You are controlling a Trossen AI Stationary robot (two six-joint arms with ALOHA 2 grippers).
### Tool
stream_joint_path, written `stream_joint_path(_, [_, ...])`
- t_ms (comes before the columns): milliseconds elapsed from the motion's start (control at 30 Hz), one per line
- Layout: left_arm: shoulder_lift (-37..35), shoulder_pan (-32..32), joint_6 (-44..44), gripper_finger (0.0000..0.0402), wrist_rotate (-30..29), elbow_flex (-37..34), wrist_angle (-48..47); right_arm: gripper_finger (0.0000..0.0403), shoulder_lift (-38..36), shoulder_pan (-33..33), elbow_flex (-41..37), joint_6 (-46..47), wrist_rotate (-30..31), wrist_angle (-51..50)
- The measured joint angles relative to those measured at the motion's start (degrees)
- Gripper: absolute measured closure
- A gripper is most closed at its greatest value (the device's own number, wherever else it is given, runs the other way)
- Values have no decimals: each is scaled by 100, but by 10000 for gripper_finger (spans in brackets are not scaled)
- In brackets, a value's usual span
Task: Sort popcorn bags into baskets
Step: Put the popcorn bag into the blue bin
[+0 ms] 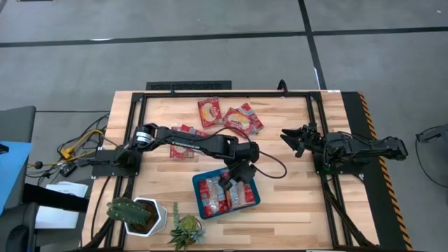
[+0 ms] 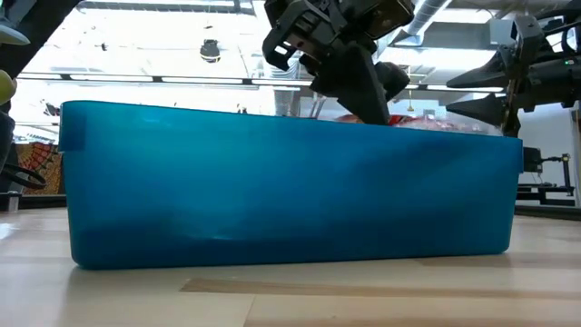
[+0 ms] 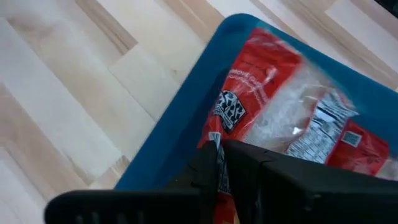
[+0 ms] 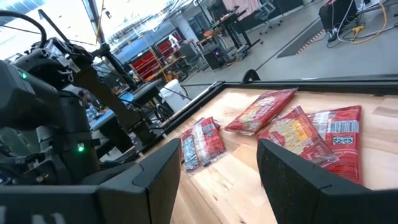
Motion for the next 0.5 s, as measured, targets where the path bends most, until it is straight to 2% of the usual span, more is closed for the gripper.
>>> stream_joint_path(367, [2, 23, 55, 297, 137, 0, 20, 168, -1, 0, 0, 0, -2, -2])
stream_joint_path(500, [-27, 95, -49, 265, -235, 246, -253, 168, 1, 0, 0, 0, -2, 0])
